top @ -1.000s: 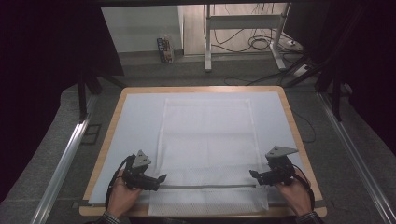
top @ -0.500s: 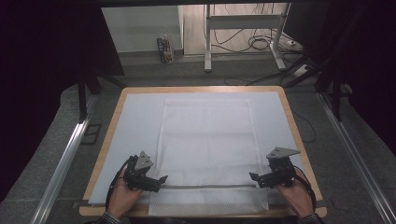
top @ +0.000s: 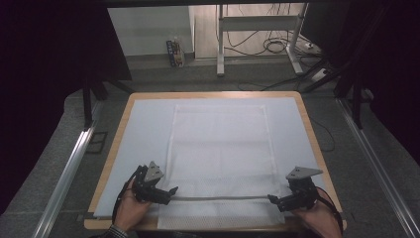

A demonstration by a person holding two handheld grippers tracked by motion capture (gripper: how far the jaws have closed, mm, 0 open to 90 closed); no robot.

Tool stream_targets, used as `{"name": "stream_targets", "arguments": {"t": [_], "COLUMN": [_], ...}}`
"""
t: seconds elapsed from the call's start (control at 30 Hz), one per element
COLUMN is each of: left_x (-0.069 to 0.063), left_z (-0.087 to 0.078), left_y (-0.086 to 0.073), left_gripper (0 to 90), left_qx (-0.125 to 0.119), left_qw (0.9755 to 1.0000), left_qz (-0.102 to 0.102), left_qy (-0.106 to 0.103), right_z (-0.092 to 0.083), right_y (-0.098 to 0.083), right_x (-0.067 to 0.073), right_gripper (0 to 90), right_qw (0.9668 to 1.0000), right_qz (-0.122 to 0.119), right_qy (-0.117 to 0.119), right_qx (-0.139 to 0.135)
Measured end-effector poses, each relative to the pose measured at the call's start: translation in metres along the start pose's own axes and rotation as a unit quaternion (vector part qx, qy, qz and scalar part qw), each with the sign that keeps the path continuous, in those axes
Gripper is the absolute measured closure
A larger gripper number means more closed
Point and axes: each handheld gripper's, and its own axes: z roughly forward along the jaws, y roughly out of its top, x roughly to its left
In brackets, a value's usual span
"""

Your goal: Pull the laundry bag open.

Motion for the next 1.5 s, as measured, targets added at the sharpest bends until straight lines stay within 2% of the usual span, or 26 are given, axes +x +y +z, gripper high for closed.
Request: {"name": "stream_targets", "arguments": {"t": [0.1, 0.13, 0.17, 0.27, 0.33, 0.4, 0.47, 0.77, 0.97, 1.03, 1.13, 1.2, 1.27, 1.5], "left_x": [-0.001, -0.001, -0.001, -0.002, -0.002, -0.002, -0.002, -0.003, -0.005, -0.006, -0.007, -0.007, -0.008, -0.01], "left_z": [0.001, 0.001, 0.001, 0.001, 0.001, 0.001, 0.001, 0.002, 0.002, 0.002, 0.002, 0.002, 0.002, 0.0], "left_y": [0.0, 0.0, 0.0, 0.0, 0.0, 0.0, 0.0, 0.001, 0.001, 0.001, 0.002, 0.002, 0.003, 0.004], "left_gripper": [1.1, 1.2, 1.2, 1.2, 1.2, 1.2, 1.3, 1.6, 1.8, 1.9, 2.0, 2.0, 2.1, 2.2], "left_qx": [0.002, 0.002, 0.001, 0.002, 0.004, 0.004, 0.004, 0.007, 0.008, 0.007, 0.007, 0.005, 0.002, -0.003], "left_qw": [1.0, 1.0, 1.0, 1.0, 1.0, 0.9999, 1.0, 0.9998, 0.9997, 0.9996, 0.9995, 0.9994, 0.9994, 0.9992], "left_qz": [0.002, 0.003, 0.004, 0.005, 0.007, 0.008, 0.009, 0.016, 0.023, 0.027, 0.03, 0.032, 0.034, 0.039], "left_qy": [0.0, 0.001, 0.001, 0.002, 0.002, 0.003, 0.003, 0.005, 0.007, 0.008, 0.008, 0.007, 0.006, 0.005], "right_z": [-0.002, -0.002, -0.003, -0.002, 0.0, 0.003, 0.004, -0.001, -0.007, -0.007, -0.009, -0.009, -0.009, -0.011], "right_y": [-0.006, -0.008, -0.01, -0.013, -0.013, -0.013, -0.012, -0.013, -0.016, -0.016, -0.017, -0.017, -0.017, -0.017], "right_x": [0.008, 0.013, 0.015, 0.02, 0.023, 0.026, 0.027, 0.036, 0.046, 0.045, 0.045, 0.045, 0.045, 0.041], "right_gripper": [0.4, 2.1, 3.0, 5.7, 7.2, 8.5, 10.2, 23.6, 48.1, 53.3, 64.6, 70.1, 81.4, 86.9], "right_qw": [0.9998, 0.9995, 0.9992, 0.9983, 0.9973, 0.9951, 0.995, 0.9948, 0.9953, 0.9954, 0.9948, 0.995, 0.9958, 0.9971], "right_qz": [-0.01, -0.021, -0.022, -0.024, -0.03, -0.047, -0.043, -0.007, 0.004, 0.009, 0.022, 0.021, 0.016, 0.023], "right_qy": [-0.001, -0.006, -0.009, -0.008, -0.015, -0.02, -0.018, -0.043, -0.051, -0.05, -0.064, -0.062, -0.054, -0.037], "right_qx": [0.017, 0.025, 0.033, 0.052, 0.064, 0.084, 0.089, 0.092, 0.082, 0.081, 0.076, 0.075, 0.073, 0.062]}}
